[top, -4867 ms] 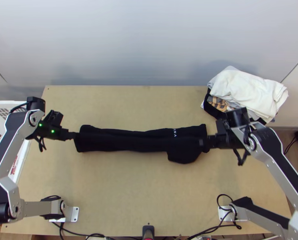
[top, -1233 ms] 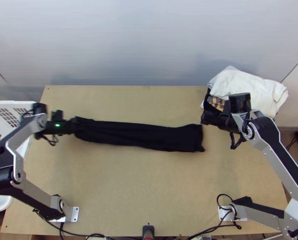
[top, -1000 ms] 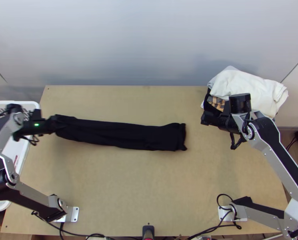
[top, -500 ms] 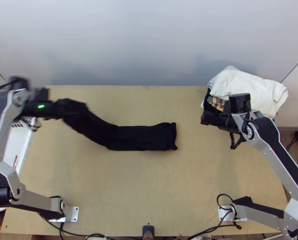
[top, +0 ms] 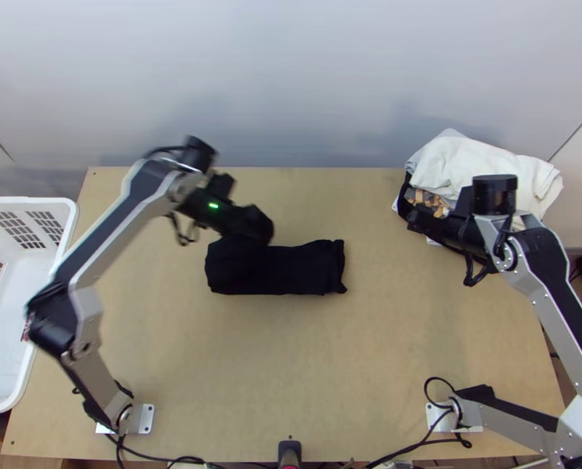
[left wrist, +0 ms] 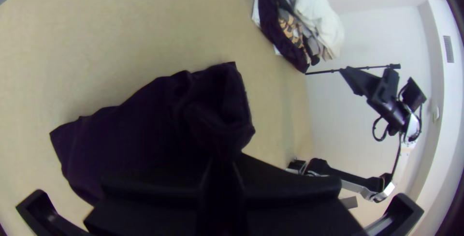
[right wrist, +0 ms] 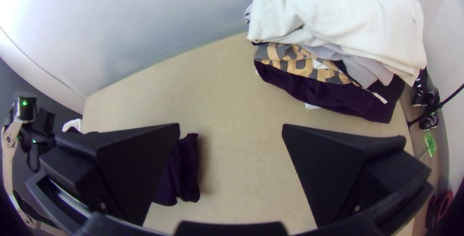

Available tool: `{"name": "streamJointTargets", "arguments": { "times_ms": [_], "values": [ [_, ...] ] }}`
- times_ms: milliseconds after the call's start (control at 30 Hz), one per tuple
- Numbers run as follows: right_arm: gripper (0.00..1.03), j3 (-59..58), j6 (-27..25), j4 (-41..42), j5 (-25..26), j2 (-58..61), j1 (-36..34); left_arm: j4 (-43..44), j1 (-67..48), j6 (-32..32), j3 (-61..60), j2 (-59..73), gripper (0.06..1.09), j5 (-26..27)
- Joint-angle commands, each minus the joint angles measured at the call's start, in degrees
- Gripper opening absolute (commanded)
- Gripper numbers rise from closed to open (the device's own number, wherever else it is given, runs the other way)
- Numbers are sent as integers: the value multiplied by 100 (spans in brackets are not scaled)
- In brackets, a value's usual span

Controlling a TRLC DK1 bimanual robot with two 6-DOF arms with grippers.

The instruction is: Fold the t-shirt

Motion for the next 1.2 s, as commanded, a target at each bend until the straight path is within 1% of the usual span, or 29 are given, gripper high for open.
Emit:
{"name": "streamJointTargets", "arguments": {
  "times_ms": [0, 200, 367, 533, 567, 600, 633, 667, 700, 867, 1033, 1100, 1133, 1167],
  "values": [
    [98, 121, 11, -49, -97, -130, -230, 355, -846, -161, 298, 1057, 9, -610],
    [98, -11, 63, -93, -185, -288, -327, 750, -1021, -460, 465, 1443, 9, -645],
    [98, -63, 125, -93, -185, -297, -318, 750, -1162, -742, 1116, 1927, 9, -654],
    [98, -169, 204, -84, -185, -315, -291, 741, -1435, -882, 1740, 2296, 9, -654],
    [98, -187, 204, -84, -185, -315, -291, 715, -1496, -891, 1915, 2428, 18, -654],
    [98, -213, 213, -84, -193, -323, -291, 697, -1549, -891, 2038, 2525, 40, -654],
    [98, -230, 222, -84, -193, -323, -291, 697, -1593, -882, 2161, 2612, 74, -654],
    [98, -257, 239, -84, -185, -323, -291, 706, -1654, -873, 2328, 2683, 106, -645],
    [98, -301, 239, -84, -185, -332, -283, 741, -1707, -856, 2460, 2718, 105, -601],
    [98, -626, 248, 39, -185, -332, -239, 1225, -1830, -777, 2539, 2454, 105, -540],
    [98, -881, 274, 364, -185, -183, -107, 1550, -1610, -917, 2539, 2085, 105, -487],
    [98, -863, 512, 399, -255, -60, 34, 1664, -1435, -1040, 2539, 1883, 105, -408],
    [98, -837, 767, 417, -448, 19, 60, 1691, -1347, -1067, 2539, 1777, 105, -408],
    [98, -775, 1144, 408, -835, 160, 69, 1691, -1224, -1058, 2522, 1716, 105, -417]
  ]
}}
